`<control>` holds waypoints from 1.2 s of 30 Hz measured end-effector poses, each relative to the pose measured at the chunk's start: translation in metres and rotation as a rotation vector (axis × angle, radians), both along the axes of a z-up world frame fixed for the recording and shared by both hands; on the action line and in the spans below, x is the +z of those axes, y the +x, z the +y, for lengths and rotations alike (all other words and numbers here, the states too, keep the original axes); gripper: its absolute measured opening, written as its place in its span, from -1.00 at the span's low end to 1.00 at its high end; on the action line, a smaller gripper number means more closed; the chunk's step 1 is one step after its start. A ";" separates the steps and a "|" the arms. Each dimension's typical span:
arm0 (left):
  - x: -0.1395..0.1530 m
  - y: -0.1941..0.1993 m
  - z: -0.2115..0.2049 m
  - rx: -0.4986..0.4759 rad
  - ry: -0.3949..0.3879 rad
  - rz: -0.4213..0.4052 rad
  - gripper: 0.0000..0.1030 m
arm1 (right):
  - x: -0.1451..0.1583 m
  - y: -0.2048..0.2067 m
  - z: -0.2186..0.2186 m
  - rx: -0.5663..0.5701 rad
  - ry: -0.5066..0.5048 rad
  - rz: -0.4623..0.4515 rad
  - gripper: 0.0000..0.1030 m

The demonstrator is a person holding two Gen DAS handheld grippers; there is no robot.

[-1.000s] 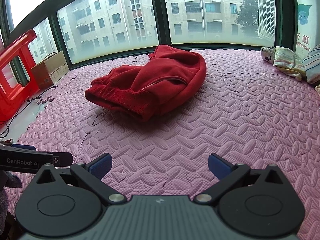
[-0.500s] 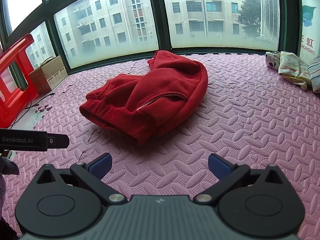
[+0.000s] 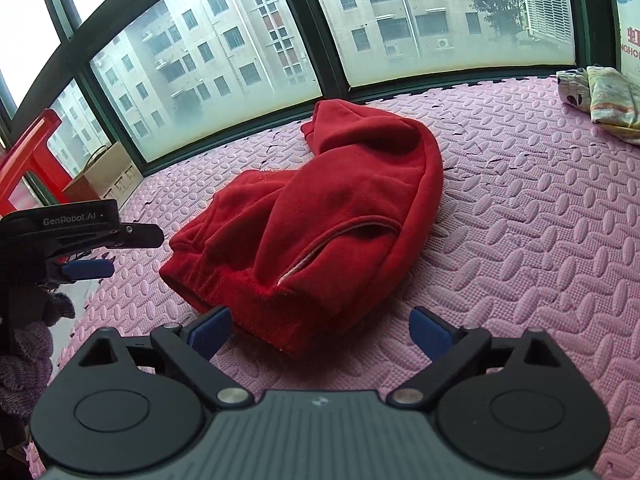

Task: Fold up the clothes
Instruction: 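Close the left gripper on the red garment while the right gripper grasps another edge, then lift and shake out the red pants with both grippers, spreading them flat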

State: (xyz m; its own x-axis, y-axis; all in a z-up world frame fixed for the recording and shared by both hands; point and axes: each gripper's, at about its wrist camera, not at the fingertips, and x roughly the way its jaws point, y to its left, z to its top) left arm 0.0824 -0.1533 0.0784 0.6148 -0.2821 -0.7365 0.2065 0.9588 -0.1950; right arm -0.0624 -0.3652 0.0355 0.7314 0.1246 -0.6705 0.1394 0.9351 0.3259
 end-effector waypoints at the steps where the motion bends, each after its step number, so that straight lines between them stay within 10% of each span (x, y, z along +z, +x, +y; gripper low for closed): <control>1: -0.002 0.005 -0.002 -0.011 -0.006 0.017 0.75 | -0.001 0.003 0.000 0.001 0.007 0.002 0.82; 13: -0.027 0.019 -0.005 -0.101 -0.139 0.144 -0.63 | -0.001 0.008 -0.004 0.011 0.060 0.002 -0.16; 20: -0.005 -0.005 0.009 -0.117 -0.208 0.121 -0.81 | 0.010 -0.002 -0.007 0.027 0.082 -0.031 -0.67; 36: 0.021 -0.120 0.063 -0.218 -0.261 0.113 -0.85 | 0.050 -0.107 0.030 0.239 0.037 -0.076 -0.98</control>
State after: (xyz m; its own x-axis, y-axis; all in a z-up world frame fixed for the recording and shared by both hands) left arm -0.0377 -0.0905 0.0995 0.4380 -0.5855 -0.6821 0.3642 0.8093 -0.4608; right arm -0.1693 -0.3354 0.0859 0.7261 0.3233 -0.6068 -0.1102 0.9259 0.3614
